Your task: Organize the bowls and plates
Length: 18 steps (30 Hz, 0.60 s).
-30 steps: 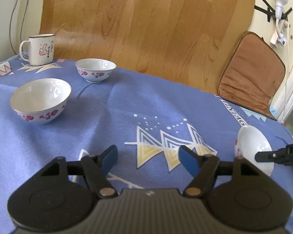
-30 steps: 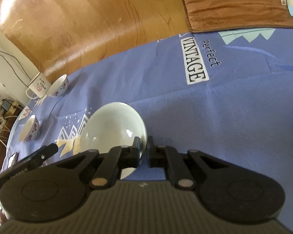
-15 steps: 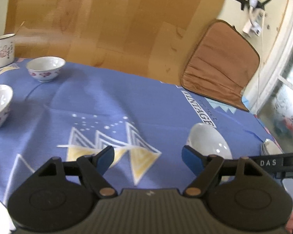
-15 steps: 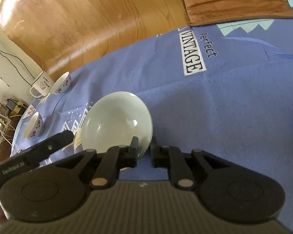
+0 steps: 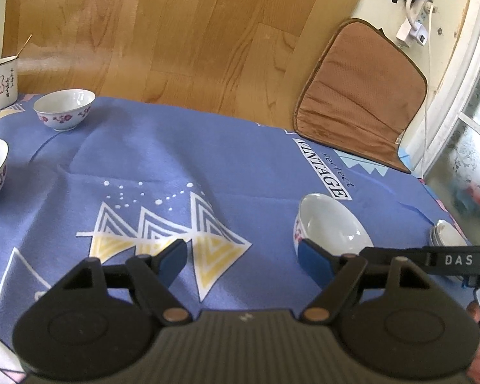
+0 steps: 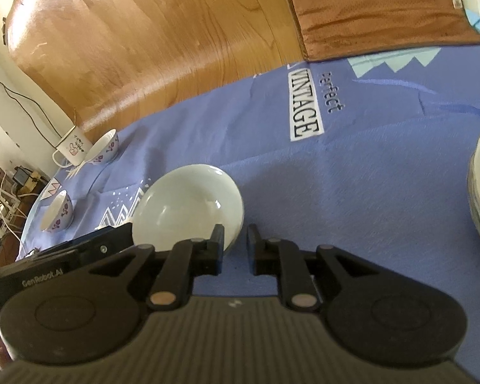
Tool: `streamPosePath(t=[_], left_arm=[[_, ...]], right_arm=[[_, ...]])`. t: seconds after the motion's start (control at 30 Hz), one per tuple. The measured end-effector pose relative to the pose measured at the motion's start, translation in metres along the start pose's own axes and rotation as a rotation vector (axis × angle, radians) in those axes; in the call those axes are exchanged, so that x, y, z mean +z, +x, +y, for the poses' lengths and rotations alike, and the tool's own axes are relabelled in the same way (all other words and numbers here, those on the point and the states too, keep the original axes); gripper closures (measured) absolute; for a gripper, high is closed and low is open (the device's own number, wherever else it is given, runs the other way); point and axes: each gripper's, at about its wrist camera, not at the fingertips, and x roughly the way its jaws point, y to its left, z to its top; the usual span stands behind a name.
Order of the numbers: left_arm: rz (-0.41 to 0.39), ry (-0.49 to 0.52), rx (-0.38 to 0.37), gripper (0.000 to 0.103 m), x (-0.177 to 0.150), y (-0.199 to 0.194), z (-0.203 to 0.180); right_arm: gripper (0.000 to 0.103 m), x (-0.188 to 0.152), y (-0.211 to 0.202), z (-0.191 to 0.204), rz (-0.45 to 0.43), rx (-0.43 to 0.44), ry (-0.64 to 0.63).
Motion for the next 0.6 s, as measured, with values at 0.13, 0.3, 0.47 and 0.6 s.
streamPosePath(t=[0.13,0.3,0.47,0.6], left_arm=[[-0.011,0.003,0.027,0.023,0.0,-0.002,-0.001],[-0.056,0.035,0.046,0.003,-0.001,-0.009,-0.006],[-0.09,0.091,0.077,0.0,0.0,-0.016,-0.015],[-0.105,0.117,0.096,0.0,-0.001,-0.02,-0.018]], right_arm=[[0.077,-0.001,-0.007,0.002,-0.04,-0.023,-0.034],[0.076,0.0,-0.012,-0.001,-0.065,-0.028,-0.037],[0.075,-0.001,-0.016,-0.003,-0.077,-0.027,-0.034],[0.075,-0.002,-0.016,0.0,-0.078,-0.026,-0.045]])
